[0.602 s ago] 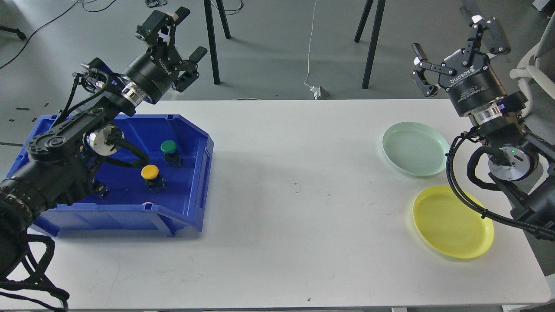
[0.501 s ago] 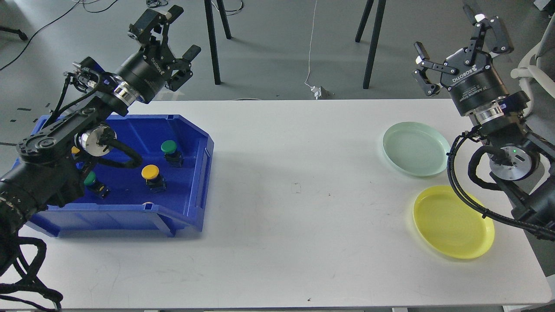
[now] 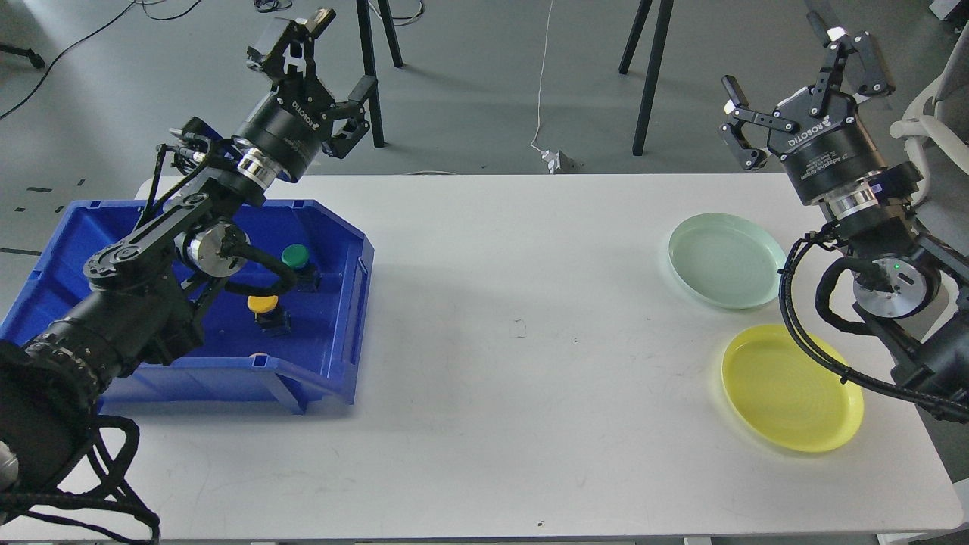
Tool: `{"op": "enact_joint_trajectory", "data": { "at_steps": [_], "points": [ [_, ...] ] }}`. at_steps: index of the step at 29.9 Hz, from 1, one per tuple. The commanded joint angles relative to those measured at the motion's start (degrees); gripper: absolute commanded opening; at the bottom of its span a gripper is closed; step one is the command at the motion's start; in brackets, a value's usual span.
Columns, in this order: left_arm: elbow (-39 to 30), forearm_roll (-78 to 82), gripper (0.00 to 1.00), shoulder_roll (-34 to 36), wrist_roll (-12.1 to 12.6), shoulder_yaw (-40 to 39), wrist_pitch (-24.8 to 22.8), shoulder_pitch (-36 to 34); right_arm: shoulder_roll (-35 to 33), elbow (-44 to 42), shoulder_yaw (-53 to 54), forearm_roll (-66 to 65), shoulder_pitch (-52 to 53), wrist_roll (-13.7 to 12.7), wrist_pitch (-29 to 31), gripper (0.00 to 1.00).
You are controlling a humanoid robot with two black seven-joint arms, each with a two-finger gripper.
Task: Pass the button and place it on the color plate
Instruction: 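Move the left gripper over the blue bin toward the buttons, then lower the left gripper and grasp the yellow-capped button in the bin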
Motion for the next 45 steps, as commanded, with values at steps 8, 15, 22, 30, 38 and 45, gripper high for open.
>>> {"op": "enact_joint_trajectory", "data": {
  "at_steps": [8, 15, 22, 30, 38, 45],
  "points": [
    [-32.3, 12.3, 1.0, 15.0, 0.0, 2.2, 3.3, 0.9, -0.9, -0.2, 0.6, 0.0, -1.6, 0.0, 0.0, 0.99],
    [-40.6, 25.1, 1.0, 38.0, 0.0, 28.5, 16.0, -12.1, -1.1, -1.2, 0.9, 0.0, -3.5, 0.0, 0.0, 0.99],
    [-42.6, 47.7, 1.0, 49.6, 0.0, 39.3, 14.5, -16.1, -0.2, -5.7, 1.1, 0.0, -3.8, 0.0, 0.0, 0.99],
    [-36.7, 56.3, 1.0, 46.9, 0.0, 47.6, 11.6, -16.0, 0.9, -6.9, 1.0, 0.0, -4.7, 0.0, 0.0, 0.99],
    [-26.4, 57.8, 1.0, 39.6, 0.0, 49.9, 11.5, -15.3, 1.2, -7.2, 1.0, 0.0, -5.2, 0.0, 0.0, 0.99],
    [-19.2, 57.8, 1.0, 34.2, 0.0, 50.6, 11.5, -13.6, 0.4, -7.2, 1.2, 0.0, -5.2, 0.0, 0.0, 0.99]
  ]
}}
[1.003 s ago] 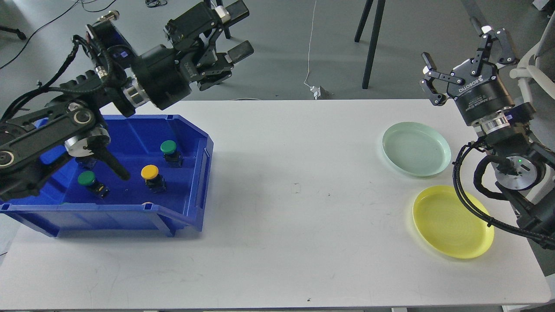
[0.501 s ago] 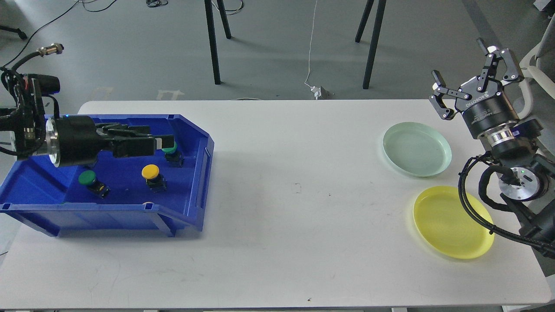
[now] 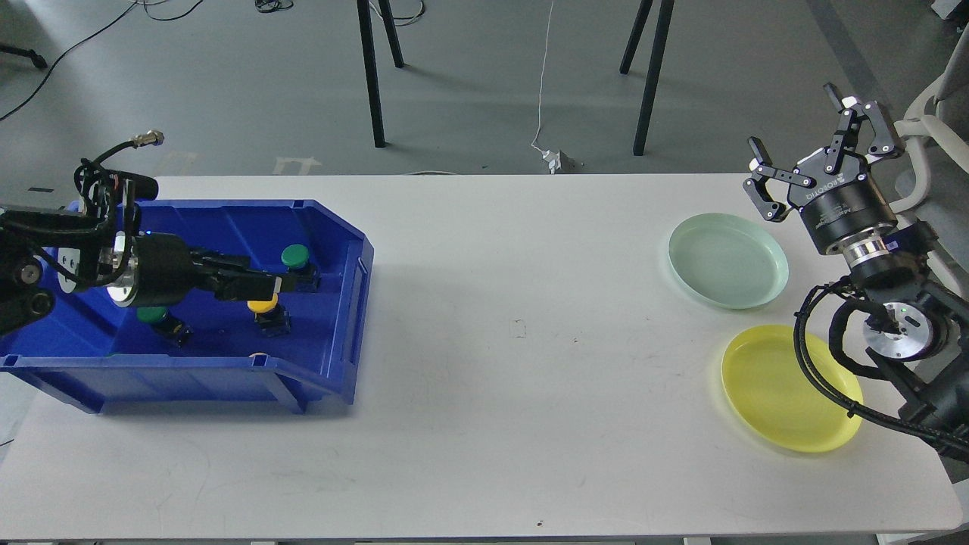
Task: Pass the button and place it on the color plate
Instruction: 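Lower the left gripper and grasp the yellow-capped button in the bin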
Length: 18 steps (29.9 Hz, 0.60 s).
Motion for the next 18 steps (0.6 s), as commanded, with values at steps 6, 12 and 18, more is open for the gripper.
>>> {"op": "enact_joint_trajectory", "data": {
  "at_steps": [6, 12, 18],
  "points": [
    [5.5, 0.1, 1.0, -2.8, 0.0, 0.1, 0.0, 0.9, -0.5, 0.4, 0.7, 0.1, -0.6, 0.0, 0.0, 0.99],
    [8.9, 0.1, 0.99, -4.9, 0.0, 0.1, 0.1, 2.7, -0.5, 0.4, 1.1, 0.1, -0.8, 0.0, 0.0, 0.99],
    [9.3, 0.2, 0.99, -5.3, 0.0, 0.0, 0.6, 5.0, -0.5, 0.2, 1.1, 0.0, -0.8, 0.0, 0.0, 0.99]
  ]
}}
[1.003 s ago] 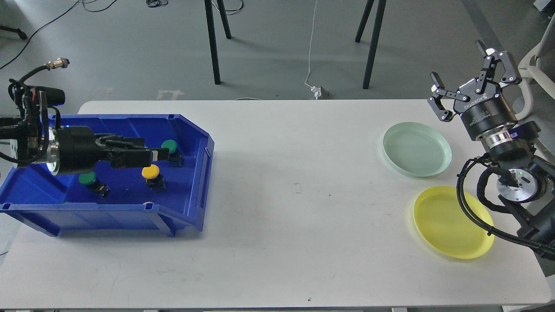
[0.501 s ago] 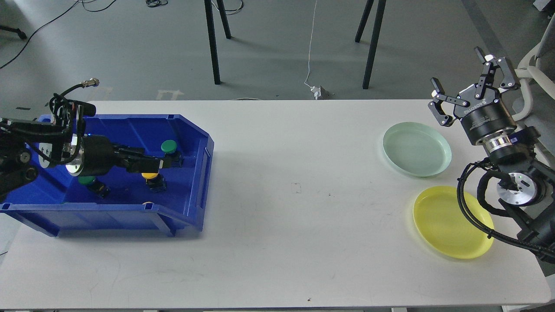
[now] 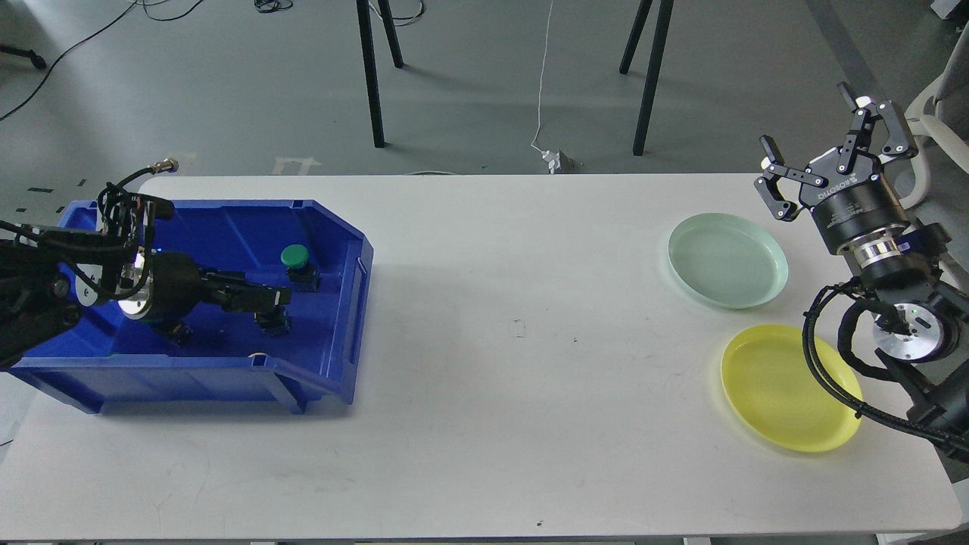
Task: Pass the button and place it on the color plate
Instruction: 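Lower the left gripper and grasp the yellow-capped button in the bin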
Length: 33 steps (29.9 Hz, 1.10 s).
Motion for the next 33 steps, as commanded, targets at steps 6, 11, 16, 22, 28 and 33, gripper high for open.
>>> {"op": "enact_joint_trajectory", "data": {
  "at_steps": [6, 11, 16, 22, 28, 33],
  "points": [
    [2.5, 0.0, 0.99, -1.4, 0.0, -0.2, 0.3, 2.0, 0.0, -0.1, 0.0, 0.0, 0.0, 0.0, 0.0, 0.99],
    [3.8, 0.0, 0.99, -2.3, 0.0, -0.2, 0.4, 2.0, 0.0, -0.1, 0.0, 0.0, 0.0, 0.0, 0.0, 0.99],
    [5.0, 0.0, 0.98, -3.6, 0.0, -0.1, 0.6, 2.0, 0.0, -0.2, 0.0, 0.0, -0.3, 0.0, 0.0, 0.99],
    [5.3, 0.0, 0.95, -3.7, 0.0, -0.1, 0.6, 2.3, -0.2, -0.2, 0.0, 0.0, -0.6, 0.0, 0.0, 0.99],
    [6.5, 0.0, 0.77, -4.4, 0.0, -0.1, 0.6, 3.4, -0.2, -0.2, 0.0, 0.0, -1.0, 0.0, 0.0, 0.99],
    [6.5, -0.1, 0.66, -4.4, 0.0, -0.1, 0.6, 3.4, -0.2, -0.1, 0.0, 0.0, -1.1, 0.0, 0.0, 0.99]
  ]
}}
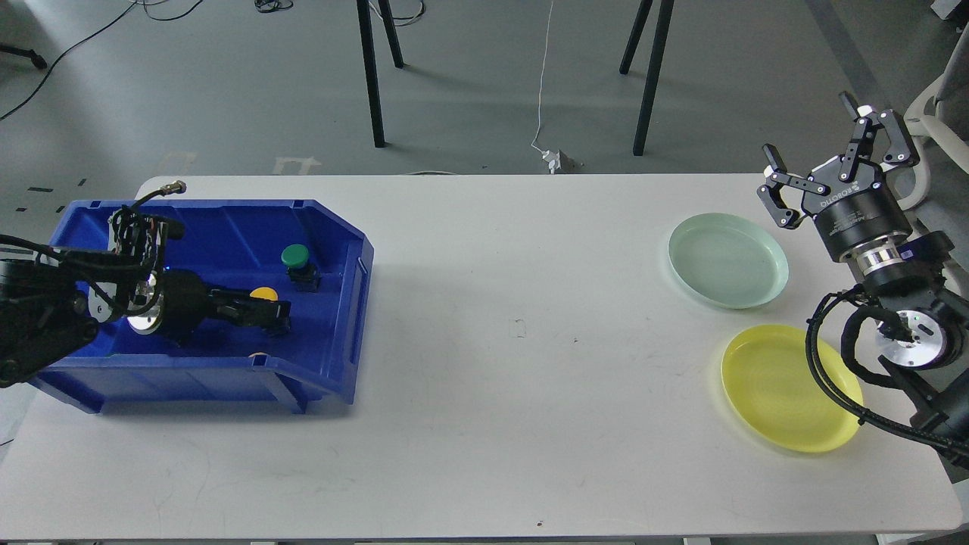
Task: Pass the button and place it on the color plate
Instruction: 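Lower the left gripper and grasp the yellow-capped button in the bin, then lift the yellow button out and extend the left arm toward the right gripper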
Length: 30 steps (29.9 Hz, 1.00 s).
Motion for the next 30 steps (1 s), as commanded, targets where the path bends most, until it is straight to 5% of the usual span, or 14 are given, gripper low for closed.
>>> {"op": "enact_joint_trajectory", "data": {
  "at_steps": [1, 6, 12, 21, 30],
  "points": [
    [0.0, -0.1, 0.64, 0.0, 0.0, 0.0, 0.1, -0.1, 0.0, 0.1, 0.0, 0.0, -0.2, 0.0, 0.0, 0.99],
    [0.0, -0.2, 0.36, 0.0, 0.0, -0.1, 0.1, -0.1, 0.0, 0.1, 0.0, 0.0, -0.3, 0.0, 0.0, 0.99],
    [0.0, -0.2, 0.13, 0.0, 0.0, -0.3, 0.2, -0.2, 0.0, 0.0, 0.0, 0.0, -0.5, 0.0, 0.0, 0.99],
    [-3.1, -0.9, 0.11, 3.0, 0.0, -3.6, -0.5, -2.6, 0.0, 0.1, 0.2, 0.1, -0.7, 0.0, 0.0, 0.99],
    [-8.1, -2.9, 0.11, 9.6, 0.0, -25.3, -8.7, -3.9, 0.7, -1.7, 4.2, 0.0, -0.3, 0.0, 0.0, 0.99]
  ]
}}
